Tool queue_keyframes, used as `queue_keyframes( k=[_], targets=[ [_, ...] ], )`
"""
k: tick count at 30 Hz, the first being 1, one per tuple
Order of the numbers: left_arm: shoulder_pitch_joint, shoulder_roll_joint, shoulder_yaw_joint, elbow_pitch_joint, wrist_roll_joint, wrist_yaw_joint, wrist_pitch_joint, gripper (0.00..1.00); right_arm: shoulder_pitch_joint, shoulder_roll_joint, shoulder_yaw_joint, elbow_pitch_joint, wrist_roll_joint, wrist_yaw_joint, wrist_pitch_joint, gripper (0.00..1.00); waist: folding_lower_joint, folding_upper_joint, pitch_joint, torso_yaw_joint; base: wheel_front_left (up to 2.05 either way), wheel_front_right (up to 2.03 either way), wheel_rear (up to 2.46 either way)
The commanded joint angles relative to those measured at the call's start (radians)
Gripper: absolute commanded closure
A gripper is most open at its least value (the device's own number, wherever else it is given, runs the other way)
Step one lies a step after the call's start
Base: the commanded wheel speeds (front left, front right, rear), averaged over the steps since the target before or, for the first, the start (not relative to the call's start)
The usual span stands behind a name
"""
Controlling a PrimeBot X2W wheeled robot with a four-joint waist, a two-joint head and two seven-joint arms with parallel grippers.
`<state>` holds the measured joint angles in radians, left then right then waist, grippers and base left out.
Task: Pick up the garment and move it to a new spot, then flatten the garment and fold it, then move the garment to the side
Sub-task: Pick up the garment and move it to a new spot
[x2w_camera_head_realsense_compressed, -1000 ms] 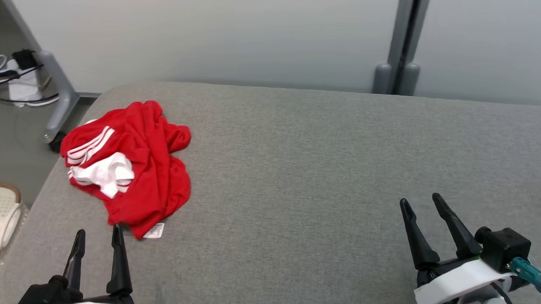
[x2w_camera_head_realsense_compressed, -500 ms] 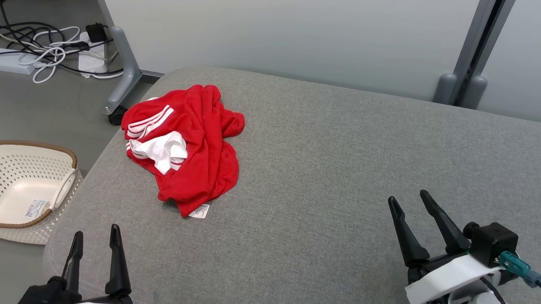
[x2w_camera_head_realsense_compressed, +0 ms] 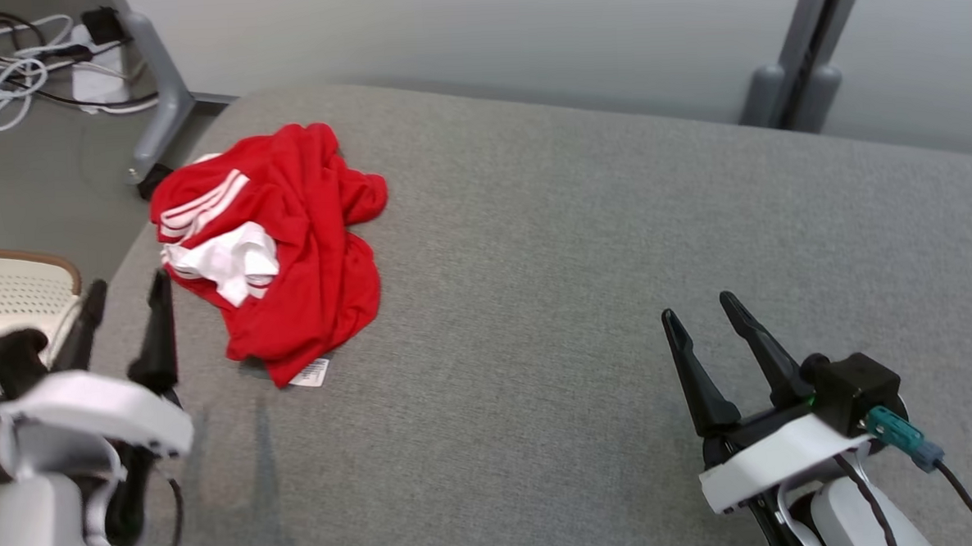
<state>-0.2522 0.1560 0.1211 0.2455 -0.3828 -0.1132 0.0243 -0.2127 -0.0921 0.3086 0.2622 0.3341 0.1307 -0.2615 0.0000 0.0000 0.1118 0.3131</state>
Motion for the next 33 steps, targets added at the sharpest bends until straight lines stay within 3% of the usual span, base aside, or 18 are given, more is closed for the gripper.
queue_keyframes(
  k=[1, 12, 18, 25, 31, 32, 33],
  targets=[
    [-0.029, 0.016, 0.004, 0.017, -0.013, -0.002, 0.024, 0.0, -0.012, -0.001, 0.002, -0.004, -0.007, 0.0, -0.004, 0.0, 0.0, 0.0, 0.037, -0.033, 0.0, 0.0, 0.0],
    [-0.37, 0.2, 0.02, 0.33, -0.113, -0.013, 0.312, 0.0, -0.116, 0.022, 0.017, 0.001, -0.044, 0.0, -0.004, 0.0, 0.0, 0.0, 0.168, -0.171, 0.0, 0.0, 0.0],
    [-0.457, 0.273, 0.027, 0.527, -0.144, -0.015, 0.351, 0.0, -0.152, 0.034, 0.009, -0.017, -0.059, 0.0, -0.005, 0.0, 0.0, 0.0, 0.217, -0.266, 0.0, 0.0, 0.0],
    [-0.469, 0.294, -0.01, 0.712, -0.18, -0.018, 0.359, 0.0, -0.161, 0.039, -0.003, -0.046, -0.069, 0.0, -0.005, 0.0, 0.0, 0.0, 0.252, -0.335, 0.0, 0.0, 0.0],
    [-0.444, 0.284, -0.072, 0.764, -0.232, -0.018, 0.398, 0.0, -0.153, 0.04, -0.008, -0.056, -0.07, 0.0, -0.005, 0.0, 0.0, 0.0, 0.259, -0.347, 0.0, 0.0, 0.0],
    [-0.442, 0.284, -0.084, 0.768, -0.243, -0.018, 0.402, 0.08, -0.152, 0.04, -0.008, -0.057, -0.069, 0.0, -0.005, 0.0, 0.0, 0.0, 0.259, -0.347, 0.0, 0.0, 0.0],
    [-0.442, 0.286, -0.095, 0.77, -0.253, -0.018, 0.406, 0.27, -0.151, 0.04, -0.009, -0.058, -0.066, 0.0, -0.005, 0.0, 0.0, 0.0, 0.259, -0.346, 0.0, 0.0, 0.0]
  ],
)
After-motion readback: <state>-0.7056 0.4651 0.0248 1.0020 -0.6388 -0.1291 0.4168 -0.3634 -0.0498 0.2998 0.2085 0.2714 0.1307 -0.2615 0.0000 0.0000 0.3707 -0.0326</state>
